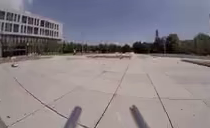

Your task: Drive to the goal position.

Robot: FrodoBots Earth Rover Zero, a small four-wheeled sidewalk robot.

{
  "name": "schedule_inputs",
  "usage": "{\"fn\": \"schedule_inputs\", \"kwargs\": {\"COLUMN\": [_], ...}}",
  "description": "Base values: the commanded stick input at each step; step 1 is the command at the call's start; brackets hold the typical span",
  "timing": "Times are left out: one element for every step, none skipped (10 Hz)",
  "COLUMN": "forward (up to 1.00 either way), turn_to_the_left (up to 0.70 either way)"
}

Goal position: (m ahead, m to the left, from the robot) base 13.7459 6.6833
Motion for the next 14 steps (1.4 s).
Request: {"fn": "schedule_inputs", "kwargs": {"forward": [0.7, 0.7, 0.7, 0.7, 0.7, 0.7, 0.7, 0.7, 0.7, 0.7, 0.7, 0.7, 0.7, 0.7], "turn_to_the_left": [0.01, 0.01, 0.01, 0.01, 0.01, 0.01, 0.01, 0.01, 0.01, 0.01, 0.01, 0.01, 0.01, 0.01]}}
